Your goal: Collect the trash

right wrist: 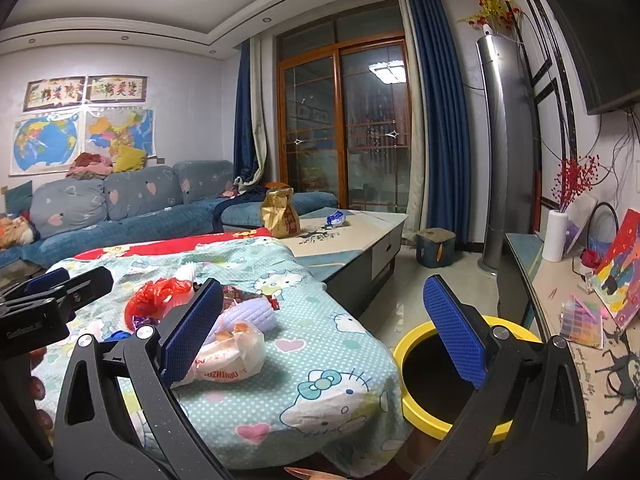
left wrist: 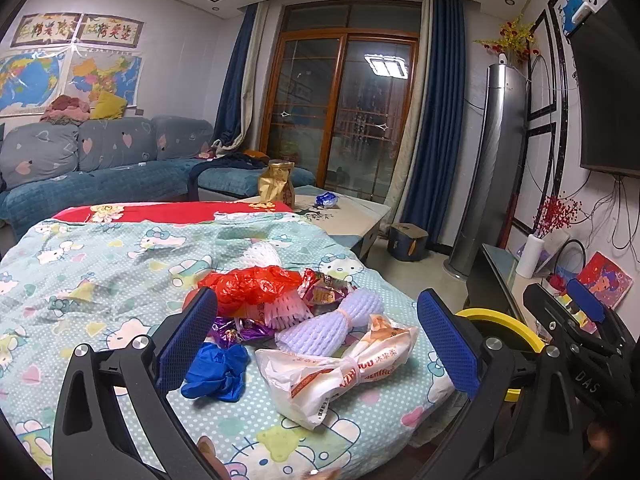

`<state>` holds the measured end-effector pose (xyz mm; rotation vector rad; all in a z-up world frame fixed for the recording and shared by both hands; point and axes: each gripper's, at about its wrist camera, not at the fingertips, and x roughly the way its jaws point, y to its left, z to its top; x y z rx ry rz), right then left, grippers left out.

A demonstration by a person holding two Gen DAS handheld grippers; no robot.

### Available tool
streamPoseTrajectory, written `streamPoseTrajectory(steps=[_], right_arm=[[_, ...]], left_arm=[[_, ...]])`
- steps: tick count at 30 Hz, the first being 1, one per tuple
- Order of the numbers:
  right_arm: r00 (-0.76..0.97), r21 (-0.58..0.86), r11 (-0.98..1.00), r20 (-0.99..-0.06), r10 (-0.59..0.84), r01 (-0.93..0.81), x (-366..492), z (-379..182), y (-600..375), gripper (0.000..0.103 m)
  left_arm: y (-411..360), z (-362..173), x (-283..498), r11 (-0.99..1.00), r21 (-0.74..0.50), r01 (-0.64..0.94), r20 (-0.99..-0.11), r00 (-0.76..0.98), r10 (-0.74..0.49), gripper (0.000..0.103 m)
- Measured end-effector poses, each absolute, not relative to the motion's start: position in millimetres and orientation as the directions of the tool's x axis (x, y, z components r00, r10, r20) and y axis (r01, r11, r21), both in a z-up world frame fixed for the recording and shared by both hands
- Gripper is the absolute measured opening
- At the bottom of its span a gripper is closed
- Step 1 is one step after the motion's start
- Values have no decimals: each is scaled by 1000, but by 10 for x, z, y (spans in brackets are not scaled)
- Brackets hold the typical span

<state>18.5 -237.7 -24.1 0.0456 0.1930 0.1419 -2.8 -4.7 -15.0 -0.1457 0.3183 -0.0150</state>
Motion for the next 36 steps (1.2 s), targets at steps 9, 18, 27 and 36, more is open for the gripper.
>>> streamPoseTrajectory(steps=[9, 18, 27, 36], right_arm=[[968, 61, 992, -219, 121, -110, 268, -263, -2441, 92], [967, 65, 993, -231, 111, -99, 309, -249, -2489, 92], [931, 82, 983, -316, 184, -166, 558, -267, -2416, 92], [843, 106, 945, -430, 323, -308, 934, -405, -1991, 92]], left_arm=[[-103, -194, 117, 988, -152, 22, -341, 937, -73, 97], [-87, -155, 212, 988, -157, -7, -338, 940, -47, 97], [67, -144, 529, 985, -159, -61, -383, 924, -5, 97], [498, -142, 829, 976, -171, -133, -424, 904, 49, 97]])
